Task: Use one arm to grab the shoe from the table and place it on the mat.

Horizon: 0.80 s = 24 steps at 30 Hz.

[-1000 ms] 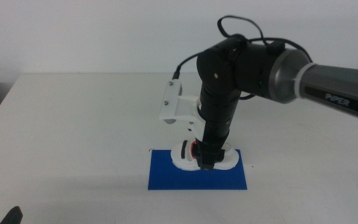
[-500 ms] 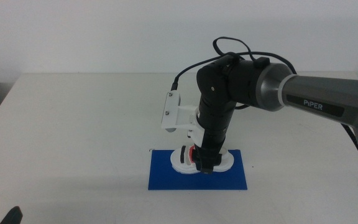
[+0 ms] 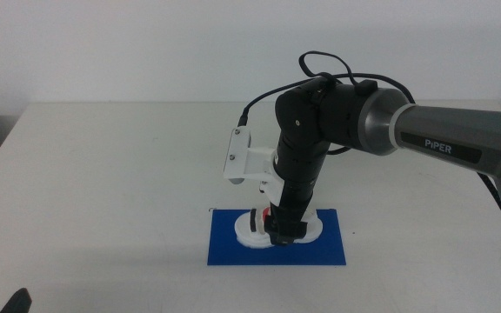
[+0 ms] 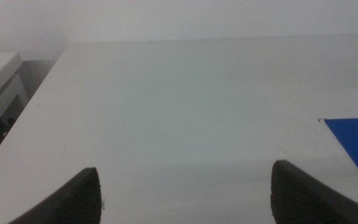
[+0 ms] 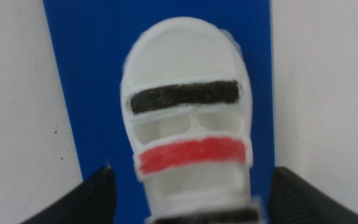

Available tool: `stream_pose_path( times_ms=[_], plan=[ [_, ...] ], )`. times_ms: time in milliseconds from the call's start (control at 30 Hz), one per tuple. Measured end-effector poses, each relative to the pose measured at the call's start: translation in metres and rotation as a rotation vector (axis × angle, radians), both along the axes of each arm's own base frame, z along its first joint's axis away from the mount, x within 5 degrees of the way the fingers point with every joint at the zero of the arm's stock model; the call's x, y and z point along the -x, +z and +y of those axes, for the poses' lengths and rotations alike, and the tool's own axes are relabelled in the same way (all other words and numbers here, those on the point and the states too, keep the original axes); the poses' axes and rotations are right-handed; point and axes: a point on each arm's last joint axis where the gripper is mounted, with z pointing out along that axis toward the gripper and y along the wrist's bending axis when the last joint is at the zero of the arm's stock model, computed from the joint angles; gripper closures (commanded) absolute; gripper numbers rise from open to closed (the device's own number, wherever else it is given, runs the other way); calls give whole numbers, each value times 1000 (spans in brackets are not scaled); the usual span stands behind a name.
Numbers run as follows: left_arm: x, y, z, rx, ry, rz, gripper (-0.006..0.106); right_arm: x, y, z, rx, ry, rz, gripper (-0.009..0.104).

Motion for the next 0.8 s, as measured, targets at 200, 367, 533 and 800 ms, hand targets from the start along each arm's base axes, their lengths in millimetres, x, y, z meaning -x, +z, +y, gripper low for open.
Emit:
stream_pose_path(
  times_ms=[200,367,533,800],
  plan=[
    [0,0,0,0,0,0,7,1,7,-1,-18,-6,-7,3],
    [0,0,0,0,0,0,7,7,65,-22,-111,-109,-94,3],
    [0,0,0,0,0,0,7,31,119,-73,-272,-414,-197,3],
    [0,0,0,0,0,0,7,117,151,-167,-606,-772,-440,3]
  ],
)
